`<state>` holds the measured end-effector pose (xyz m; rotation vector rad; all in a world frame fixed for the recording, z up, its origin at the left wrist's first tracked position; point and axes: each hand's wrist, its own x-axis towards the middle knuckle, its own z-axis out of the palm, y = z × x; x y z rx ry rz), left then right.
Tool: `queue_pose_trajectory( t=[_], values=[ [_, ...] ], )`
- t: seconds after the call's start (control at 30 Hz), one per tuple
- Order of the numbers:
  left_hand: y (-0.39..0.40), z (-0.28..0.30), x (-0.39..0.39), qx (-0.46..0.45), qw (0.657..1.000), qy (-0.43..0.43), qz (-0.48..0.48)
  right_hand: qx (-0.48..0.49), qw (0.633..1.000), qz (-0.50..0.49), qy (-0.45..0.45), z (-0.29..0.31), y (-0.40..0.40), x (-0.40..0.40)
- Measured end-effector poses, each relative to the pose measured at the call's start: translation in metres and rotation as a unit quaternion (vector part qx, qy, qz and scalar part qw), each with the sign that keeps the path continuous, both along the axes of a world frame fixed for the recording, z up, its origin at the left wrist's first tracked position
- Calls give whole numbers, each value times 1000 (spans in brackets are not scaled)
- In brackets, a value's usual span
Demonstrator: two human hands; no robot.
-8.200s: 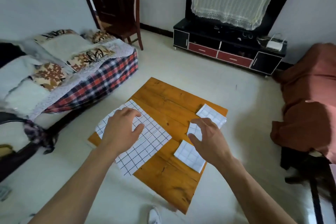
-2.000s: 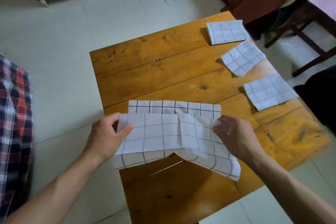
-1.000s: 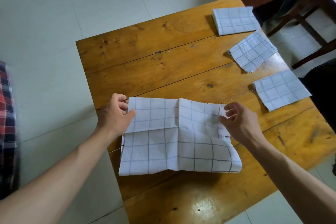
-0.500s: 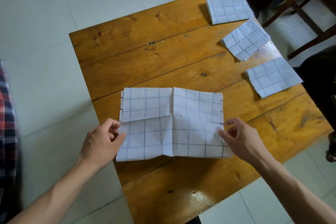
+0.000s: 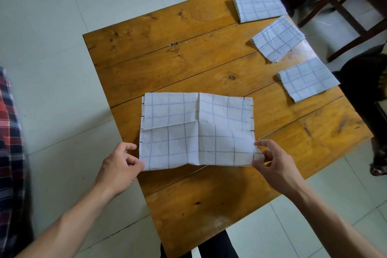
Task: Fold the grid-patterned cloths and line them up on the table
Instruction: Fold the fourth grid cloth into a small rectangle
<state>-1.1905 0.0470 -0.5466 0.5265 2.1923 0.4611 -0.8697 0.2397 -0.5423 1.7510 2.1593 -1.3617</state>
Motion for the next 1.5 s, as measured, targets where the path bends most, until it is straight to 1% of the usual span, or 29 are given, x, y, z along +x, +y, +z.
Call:
queue_pose_trajectory(
  t=[0.1, 0.2, 0.3, 0.47, 0.63, 0.8, 1.0, 1.17, 1.4, 1.5],
  values=[
    [-2, -2, -1, 8, 1000, 11, 6, 5, 1000, -1, 0, -1, -2, 1],
    [-3, -2, -1, 41, 999, 26, 20, 6, 1000, -6, 2, -3, -2, 1],
    [-5, 0, 1, 69, 996, 60, 4, 2, 1000, -11, 0, -5, -3, 1],
    [-3, 1, 5, 35, 998, 56, 2, 3, 1000, -16, -7, -8, -5, 2],
    [1, 2, 8, 32, 999, 38, 18, 5, 1000, -20, -5, -10, -4, 3],
    [2, -3, 5, 23, 998, 47, 24, 16, 999, -28, -1, -7, -3, 1],
    [0, -5, -1, 27, 997, 65, 14, 4, 999, -34, -25, -1, 3, 3],
    [-2, -10, 4, 23, 998, 56, 16, -9, 998, -33, -52, 1, 3, 6],
    [2, -7, 5, 23, 997, 71, 6, -19, 997, -40, -60, -2, 3, 11],
    [2, -6, 3, 2, 998, 62, -10, -35, 997, -31, -56, -3, 5, 10]
  ],
)
